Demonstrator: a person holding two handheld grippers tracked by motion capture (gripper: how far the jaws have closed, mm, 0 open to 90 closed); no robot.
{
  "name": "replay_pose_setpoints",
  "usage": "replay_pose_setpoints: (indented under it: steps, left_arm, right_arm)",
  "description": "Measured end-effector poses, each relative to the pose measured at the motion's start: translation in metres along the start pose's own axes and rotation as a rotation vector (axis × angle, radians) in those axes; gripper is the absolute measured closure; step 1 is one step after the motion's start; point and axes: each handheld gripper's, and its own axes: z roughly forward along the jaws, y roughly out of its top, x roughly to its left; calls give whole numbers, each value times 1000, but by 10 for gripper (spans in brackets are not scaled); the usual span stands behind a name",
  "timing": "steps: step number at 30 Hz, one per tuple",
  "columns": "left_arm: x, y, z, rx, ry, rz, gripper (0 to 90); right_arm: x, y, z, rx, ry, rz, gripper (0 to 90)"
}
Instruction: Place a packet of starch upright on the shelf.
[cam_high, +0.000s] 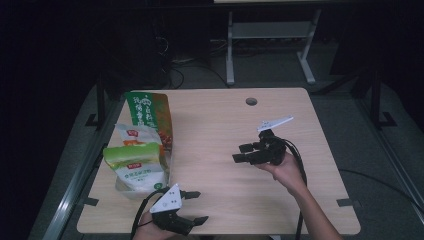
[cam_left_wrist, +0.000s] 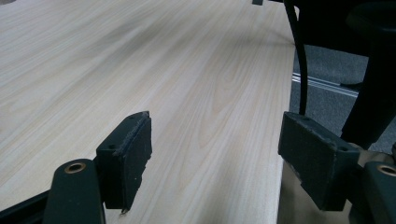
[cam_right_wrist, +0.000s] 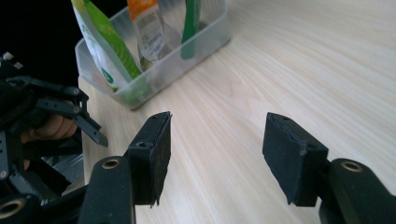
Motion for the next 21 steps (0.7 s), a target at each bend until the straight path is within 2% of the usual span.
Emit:
replay_pose_setpoints:
  steps: [4,11,21]
  left_arm:
    - [1,0,0,-2,1,0,255]
    - [1,-1,-1,-10,6,-11,255]
    - [2,-1,-1,-9,9,-14,255]
  right_arm:
    - [0,-6,-4,-10,-1,-6,403]
    - [-4,-20,-12,-9,-16,17,398]
    - [-11,-43,-30,-21,-61,47,389]
